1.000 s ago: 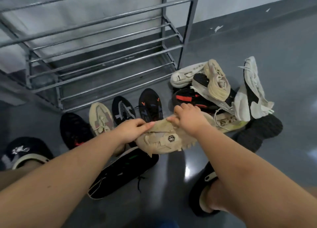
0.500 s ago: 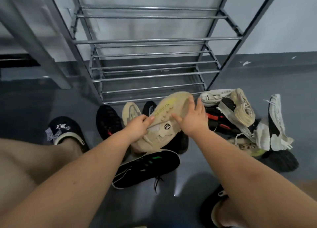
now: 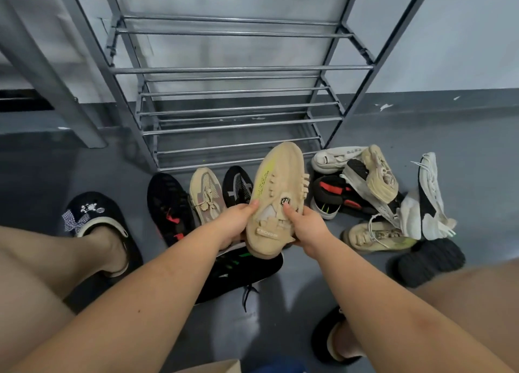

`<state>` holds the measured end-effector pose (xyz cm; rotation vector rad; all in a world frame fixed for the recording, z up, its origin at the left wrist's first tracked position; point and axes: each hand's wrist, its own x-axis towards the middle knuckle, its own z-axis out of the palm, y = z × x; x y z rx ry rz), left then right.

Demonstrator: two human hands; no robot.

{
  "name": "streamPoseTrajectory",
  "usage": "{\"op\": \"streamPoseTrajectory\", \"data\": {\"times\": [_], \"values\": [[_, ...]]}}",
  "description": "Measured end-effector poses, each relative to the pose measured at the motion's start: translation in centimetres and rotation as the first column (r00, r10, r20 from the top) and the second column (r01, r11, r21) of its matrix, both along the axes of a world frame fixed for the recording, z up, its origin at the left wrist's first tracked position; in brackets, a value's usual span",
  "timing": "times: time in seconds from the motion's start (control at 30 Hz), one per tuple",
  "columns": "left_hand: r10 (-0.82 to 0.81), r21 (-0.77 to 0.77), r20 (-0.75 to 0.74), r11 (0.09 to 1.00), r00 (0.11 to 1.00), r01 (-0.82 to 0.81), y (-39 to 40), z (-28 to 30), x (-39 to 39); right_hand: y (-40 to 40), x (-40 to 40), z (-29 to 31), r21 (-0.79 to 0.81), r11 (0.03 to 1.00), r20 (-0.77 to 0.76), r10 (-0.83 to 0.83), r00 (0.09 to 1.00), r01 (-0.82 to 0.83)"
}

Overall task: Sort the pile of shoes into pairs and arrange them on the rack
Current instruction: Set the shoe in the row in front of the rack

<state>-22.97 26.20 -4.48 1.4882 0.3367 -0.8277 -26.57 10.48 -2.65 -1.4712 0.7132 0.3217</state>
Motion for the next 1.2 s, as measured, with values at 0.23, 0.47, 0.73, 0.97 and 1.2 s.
{"op": "streamPoseTrajectory", "data": {"times": [0.23,0.47,0.73,0.97,1.2], "values": [[-0.055,-0.053,-0.036,0.997,0.998,0.053,-0.4,0.3,-1.2,-1.5,-1.5,0.4,-0.066,0.996,-0.087,0.056,0.995,-0.062],[-0.156,-0.087,-0.044,0.985,0.987,0.151,-0.5,1.3,-1.3,-2.3,-2.5,1.8,-0.066,0.997,-0.105,0.038,0.994,-0.046],[-0.272,0.014,-0.081,0.962,0.959,0.274,-2.2,-1.3,-2.7,-3.6,-5.9,-2.7,-0.003,0.997,-0.192,-0.074,0.979,0.075],[-0.442,0.191,-0.104,0.870,0.891,0.454,-5.6,-4.1,-4.9,-6.3,-8.2,-5.9,0.045,0.990,-0.300,-0.115,0.947,0.134],[-0.363,0.244,-0.094,0.894,0.927,0.375,-9.2,-5.6,-6.8,-8.3,-9.2,-7.8,0.028,0.984,-0.412,-0.148,0.899,0.175]]}}
